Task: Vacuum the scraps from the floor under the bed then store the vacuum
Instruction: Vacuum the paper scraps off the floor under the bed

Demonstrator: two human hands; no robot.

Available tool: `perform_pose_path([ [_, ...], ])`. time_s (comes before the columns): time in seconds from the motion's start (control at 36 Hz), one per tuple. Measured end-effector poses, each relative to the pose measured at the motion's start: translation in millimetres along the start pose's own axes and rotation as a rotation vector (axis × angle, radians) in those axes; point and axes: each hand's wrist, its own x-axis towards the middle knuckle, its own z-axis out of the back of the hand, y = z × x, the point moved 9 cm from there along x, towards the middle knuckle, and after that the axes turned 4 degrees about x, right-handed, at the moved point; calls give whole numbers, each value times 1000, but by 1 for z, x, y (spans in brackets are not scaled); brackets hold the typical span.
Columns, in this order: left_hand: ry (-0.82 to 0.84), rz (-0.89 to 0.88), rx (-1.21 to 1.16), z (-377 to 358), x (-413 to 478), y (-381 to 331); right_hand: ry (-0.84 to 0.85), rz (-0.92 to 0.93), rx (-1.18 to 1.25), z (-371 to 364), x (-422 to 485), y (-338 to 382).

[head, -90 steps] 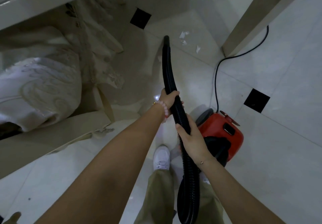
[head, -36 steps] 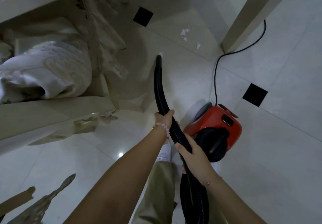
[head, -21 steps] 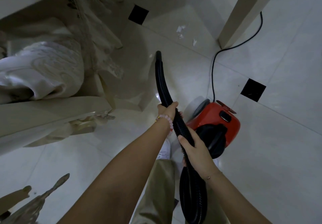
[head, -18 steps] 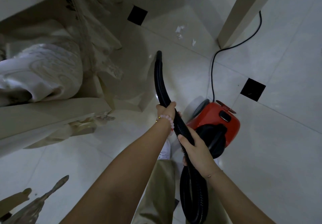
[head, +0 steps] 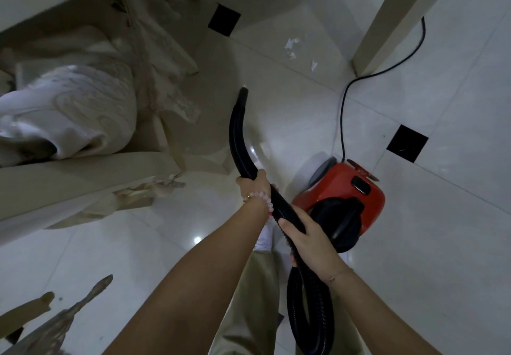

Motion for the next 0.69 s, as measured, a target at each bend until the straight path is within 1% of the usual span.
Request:
perform_pose_path([
  [0.08,-25,18,-15,3,0,-2,5,5,-10,-1,3,1],
  [0.17,-10,75,-96,3,0,-2,-2,28,-18,-1,7,2],
  [0.25,-23,25,-88,4,1,-11,6,20,6,-3,10,2],
  [0.39,92,-6,-82,-9,-3,-23,-28,43,43,-2,15,1],
  [0.69,231,-50,2,-53,-14,-47,-130,68,159,19,26,-5],
])
